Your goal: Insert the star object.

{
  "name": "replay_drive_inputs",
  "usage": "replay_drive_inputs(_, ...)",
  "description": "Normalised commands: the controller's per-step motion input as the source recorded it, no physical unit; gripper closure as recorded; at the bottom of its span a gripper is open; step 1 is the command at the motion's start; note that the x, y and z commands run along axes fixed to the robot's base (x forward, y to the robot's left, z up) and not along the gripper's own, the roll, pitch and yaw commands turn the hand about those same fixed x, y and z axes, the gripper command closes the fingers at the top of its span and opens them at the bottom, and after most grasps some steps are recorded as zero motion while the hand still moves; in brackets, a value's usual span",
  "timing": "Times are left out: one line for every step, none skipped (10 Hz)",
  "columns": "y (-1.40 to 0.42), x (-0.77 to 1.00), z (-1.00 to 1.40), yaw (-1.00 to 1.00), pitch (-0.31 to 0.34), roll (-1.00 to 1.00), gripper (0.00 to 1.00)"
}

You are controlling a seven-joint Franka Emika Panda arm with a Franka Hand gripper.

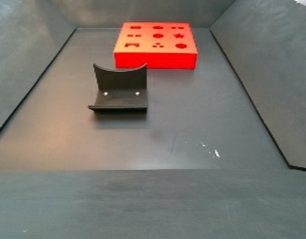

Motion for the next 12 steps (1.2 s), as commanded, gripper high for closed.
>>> replay_drive_inputs(-0.02, 0.0, -0.11, -0.05, 0.01, 0.03, 1.0)
replay_drive_inputs(-0.09, 0.0, -0.29, -0.21, 0.0, 0.0, 1.0)
replay_drive_inputs(-0.21, 0.05, -0.35, -0.52, 0.001, 0.0, 1.0)
replay_drive_inputs(-0.29, 0.03, -0.28, -0.77, 0.044, 0.06, 1.0)
replay_drive_inputs(-0.27, 0.03, -0.29, -0.87, 0.0, 0.06, 1.0)
replay_drive_inputs(-0.13, 0.0, -0.32, -1.0, 0.0, 0.03, 1.0)
replay_drive_inputs(-0.08, 0.0, -0.39, -1.0, 0.0, 0.0, 1.0)
replay_drive_inputs(0.0, 0.0, -0.44, -1.0, 0.0, 0.0, 1.0)
replay_drive_inputs(0.0, 0.0, -0.46, -1.0, 0.0, 0.0, 1.0)
replay_drive_inputs(0.05, 0.0, -0.45, -0.93, 0.039, 0.03, 1.0)
replay_drive_inputs(0.02, 0.0, -0.45, -0.83, 0.011, 0.03, 1.0)
replay_drive_inputs(0.1, 0.06, -0.42, -0.65, 0.0, 0.11, 1.0)
